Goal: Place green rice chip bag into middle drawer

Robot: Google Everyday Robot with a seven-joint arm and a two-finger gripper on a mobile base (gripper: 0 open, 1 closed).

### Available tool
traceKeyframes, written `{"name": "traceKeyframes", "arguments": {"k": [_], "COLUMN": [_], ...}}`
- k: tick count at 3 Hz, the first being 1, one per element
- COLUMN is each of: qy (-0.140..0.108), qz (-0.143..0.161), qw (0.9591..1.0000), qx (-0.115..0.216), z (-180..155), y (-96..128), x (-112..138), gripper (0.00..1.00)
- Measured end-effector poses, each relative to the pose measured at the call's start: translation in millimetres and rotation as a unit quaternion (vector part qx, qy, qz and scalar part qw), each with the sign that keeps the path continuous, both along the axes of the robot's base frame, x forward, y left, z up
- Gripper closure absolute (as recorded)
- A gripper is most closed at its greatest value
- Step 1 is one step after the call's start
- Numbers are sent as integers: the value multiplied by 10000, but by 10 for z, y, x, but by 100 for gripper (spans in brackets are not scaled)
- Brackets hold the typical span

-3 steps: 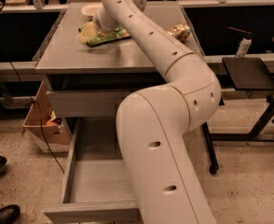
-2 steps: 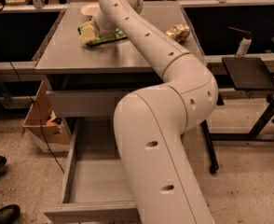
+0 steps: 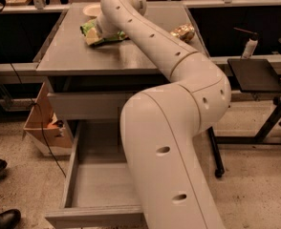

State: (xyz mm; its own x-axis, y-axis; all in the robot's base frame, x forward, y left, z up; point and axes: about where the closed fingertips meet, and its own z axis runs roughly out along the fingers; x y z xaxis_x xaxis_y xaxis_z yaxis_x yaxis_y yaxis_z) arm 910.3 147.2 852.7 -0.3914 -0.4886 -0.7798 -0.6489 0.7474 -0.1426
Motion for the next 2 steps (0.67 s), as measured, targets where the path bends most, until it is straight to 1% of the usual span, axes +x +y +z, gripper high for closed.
{"name": "traceKeyframes", "arguments": {"k": [1, 2], "qy": [-310, -792], "qz": [235, 824], "qw": [9992, 9934], "qx": [91, 119], "z": [269, 748], "y": [-140, -412], "x": [-148, -515], "gripper": [96, 100]}}
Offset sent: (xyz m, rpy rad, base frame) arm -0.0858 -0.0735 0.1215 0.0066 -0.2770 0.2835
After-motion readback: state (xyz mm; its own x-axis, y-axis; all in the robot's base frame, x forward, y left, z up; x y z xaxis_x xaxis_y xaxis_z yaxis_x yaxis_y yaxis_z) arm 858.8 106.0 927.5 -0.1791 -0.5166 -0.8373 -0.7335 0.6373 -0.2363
